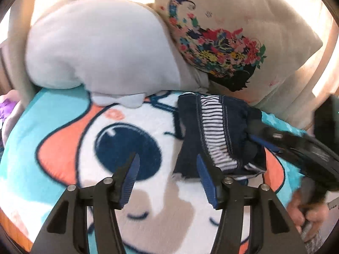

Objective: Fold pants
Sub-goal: 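Release the bundle and pull both tools back from it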

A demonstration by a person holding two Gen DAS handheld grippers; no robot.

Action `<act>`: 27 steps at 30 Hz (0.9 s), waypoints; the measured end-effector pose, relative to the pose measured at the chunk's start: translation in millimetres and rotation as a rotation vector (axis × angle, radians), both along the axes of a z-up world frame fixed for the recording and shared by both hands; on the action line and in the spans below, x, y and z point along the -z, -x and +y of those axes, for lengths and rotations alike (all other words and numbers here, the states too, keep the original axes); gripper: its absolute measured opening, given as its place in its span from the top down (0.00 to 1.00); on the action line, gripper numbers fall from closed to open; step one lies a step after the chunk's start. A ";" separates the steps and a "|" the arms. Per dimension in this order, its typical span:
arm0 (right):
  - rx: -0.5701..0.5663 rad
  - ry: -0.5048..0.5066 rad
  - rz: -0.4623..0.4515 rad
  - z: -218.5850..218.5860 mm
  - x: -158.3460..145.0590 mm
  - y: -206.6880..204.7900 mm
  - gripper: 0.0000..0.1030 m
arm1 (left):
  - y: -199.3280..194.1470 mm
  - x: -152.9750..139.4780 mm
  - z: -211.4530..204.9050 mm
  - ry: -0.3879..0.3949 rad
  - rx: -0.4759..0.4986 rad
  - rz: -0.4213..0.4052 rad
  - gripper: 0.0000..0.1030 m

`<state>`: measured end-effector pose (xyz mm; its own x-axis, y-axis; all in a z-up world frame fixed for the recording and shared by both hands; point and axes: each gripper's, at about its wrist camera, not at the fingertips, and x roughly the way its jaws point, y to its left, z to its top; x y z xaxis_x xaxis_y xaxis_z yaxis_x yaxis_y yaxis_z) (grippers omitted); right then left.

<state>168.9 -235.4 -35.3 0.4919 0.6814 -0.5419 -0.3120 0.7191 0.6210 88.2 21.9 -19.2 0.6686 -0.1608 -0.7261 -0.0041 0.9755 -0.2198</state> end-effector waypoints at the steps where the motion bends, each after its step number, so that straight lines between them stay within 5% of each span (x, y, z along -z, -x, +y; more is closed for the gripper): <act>1: 0.000 -0.001 0.033 1.3 9.5 -3.6 0.47 | 7.7 -1.8 2.5 -0.010 -0.015 -0.010 0.46; 4: 0.104 0.056 0.102 -9.7 27.5 -9.8 0.51 | 21.8 -3.5 -0.7 -0.051 -0.044 -0.045 0.41; 8: 0.199 0.151 0.010 -19.8 1.7 22.3 0.37 | 43.1 -9.4 -10.7 -0.141 -0.091 -0.123 0.35; 13: 0.274 0.238 -0.102 -28.0 -18.4 81.2 0.34 | 68.2 -24.5 -21.1 -0.283 -0.172 -0.261 0.21; 18: 0.327 0.266 -0.161 -28.7 -13.5 115.2 0.32 | 106.2 -46.1 -24.4 -0.298 -0.222 -0.404 0.03; 27: 0.284 0.337 -0.208 4.5 -14.9 139.9 0.28 | 121.3 -39.3 -29.0 -0.306 -0.188 -0.332 0.00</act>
<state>29.0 -230.9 -20.4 0.7543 0.3081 -0.5798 -0.1671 0.9441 0.2843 -33.1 -7.1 20.1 0.8691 0.1728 -0.4634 -0.1649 0.9846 0.0579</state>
